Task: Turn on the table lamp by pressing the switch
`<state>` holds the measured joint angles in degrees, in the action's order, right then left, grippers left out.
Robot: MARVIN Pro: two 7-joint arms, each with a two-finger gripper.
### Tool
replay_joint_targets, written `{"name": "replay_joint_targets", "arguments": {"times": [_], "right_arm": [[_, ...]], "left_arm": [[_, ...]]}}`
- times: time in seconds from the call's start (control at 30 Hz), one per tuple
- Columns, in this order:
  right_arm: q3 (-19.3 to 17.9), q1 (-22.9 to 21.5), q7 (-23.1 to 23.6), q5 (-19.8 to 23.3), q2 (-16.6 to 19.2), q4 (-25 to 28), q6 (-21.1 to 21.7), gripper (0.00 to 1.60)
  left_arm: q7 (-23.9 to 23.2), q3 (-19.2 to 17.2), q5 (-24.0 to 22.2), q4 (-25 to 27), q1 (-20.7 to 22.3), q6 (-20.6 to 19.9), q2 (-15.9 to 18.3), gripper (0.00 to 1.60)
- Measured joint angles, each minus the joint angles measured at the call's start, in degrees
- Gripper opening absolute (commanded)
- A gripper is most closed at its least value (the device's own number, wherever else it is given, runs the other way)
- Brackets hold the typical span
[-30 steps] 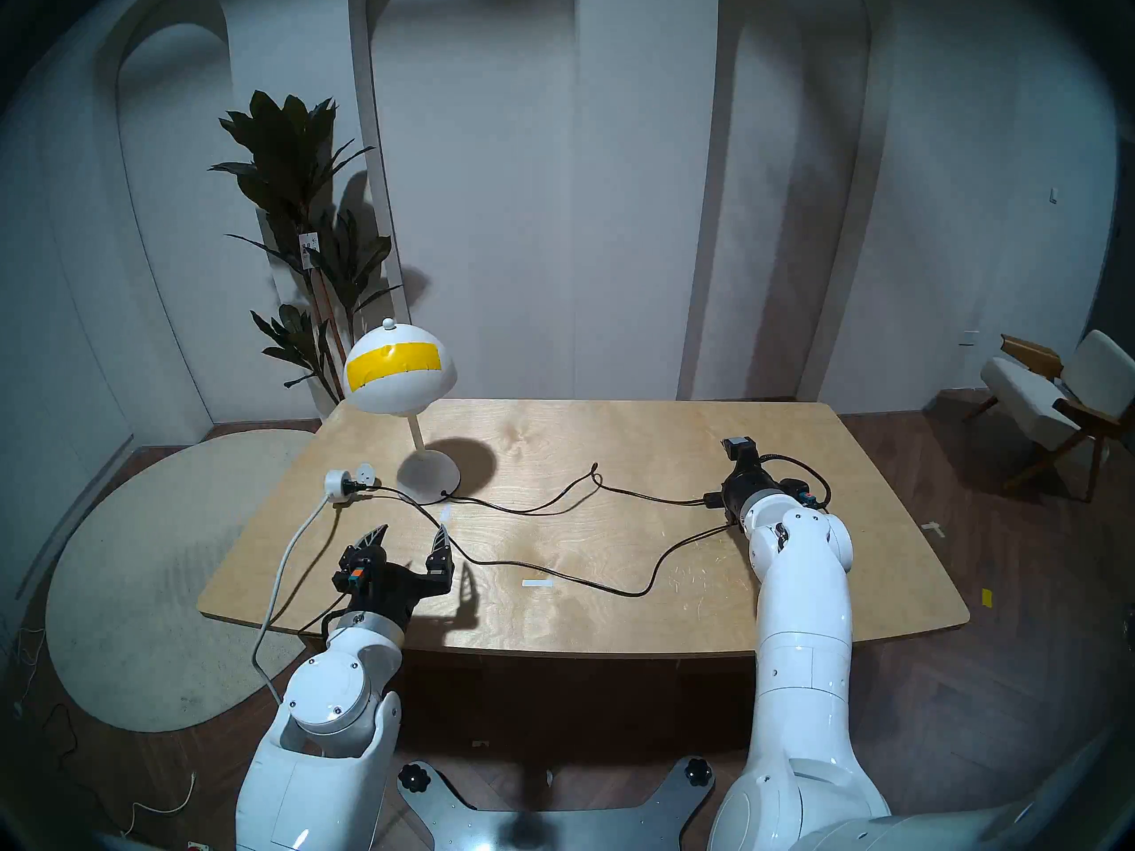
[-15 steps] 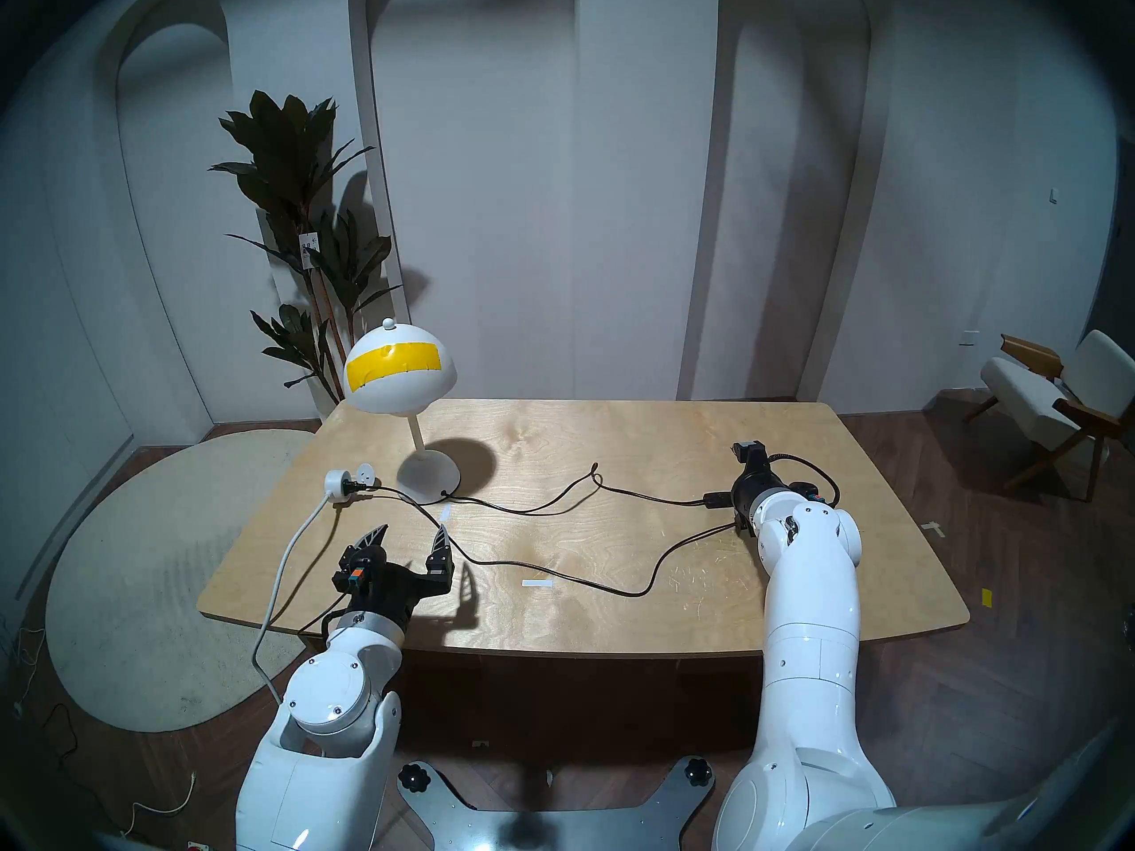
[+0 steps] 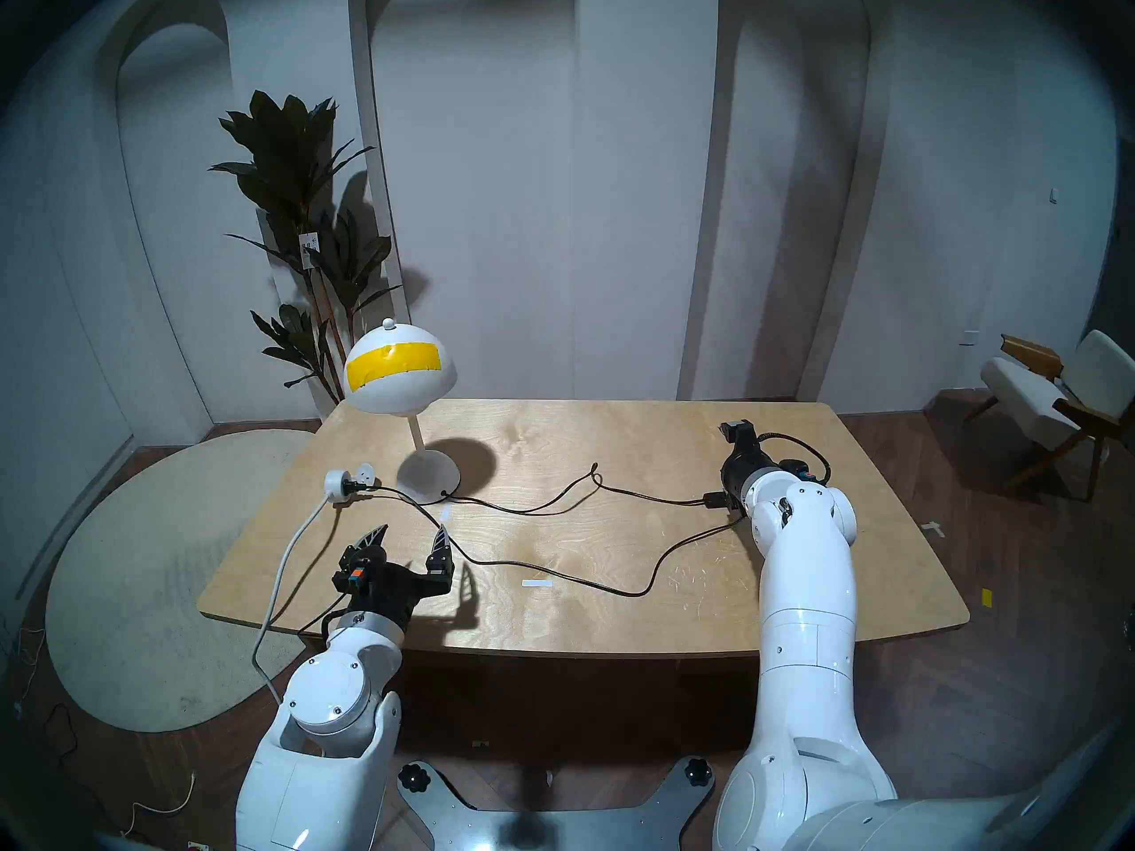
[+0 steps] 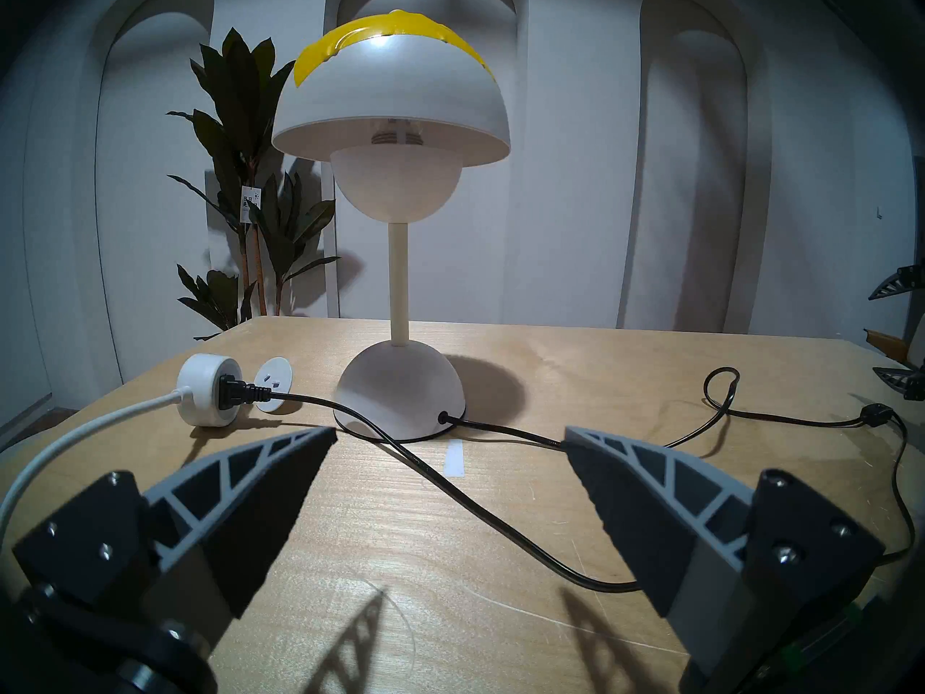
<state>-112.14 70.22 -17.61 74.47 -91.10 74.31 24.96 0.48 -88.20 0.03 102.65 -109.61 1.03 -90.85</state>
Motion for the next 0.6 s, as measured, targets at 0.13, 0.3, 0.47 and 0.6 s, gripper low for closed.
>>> {"name": "replay_joint_targets", "arguments": {"times": [0.13,0.3,0.47,0.6], "right_arm": [[0.4,-0.5,-0.1,0.2,-0.1,-1.3,0.3,1.60],[0.9,-0.8,0.0,0.2,-0.2,-3.6,0.3,1.60],[1.1,-1.0,0.3,0.3,-0.2,-4.8,0.2,1.60],[1.0,-1.3,0.5,0.3,0.1,-5.8,-0.4,1.60]], "left_arm": [[0.0,0.0,0.0,0.0,0.0,0.0,0.0,1.60],[0.0,0.0,0.0,0.0,0.0,0.0,0.0,1.60],[0.0,0.0,0.0,0.0,0.0,0.0,0.0,1.60],[0.0,0.0,0.0,0.0,0.0,0.0,0.0,1.60]]}}
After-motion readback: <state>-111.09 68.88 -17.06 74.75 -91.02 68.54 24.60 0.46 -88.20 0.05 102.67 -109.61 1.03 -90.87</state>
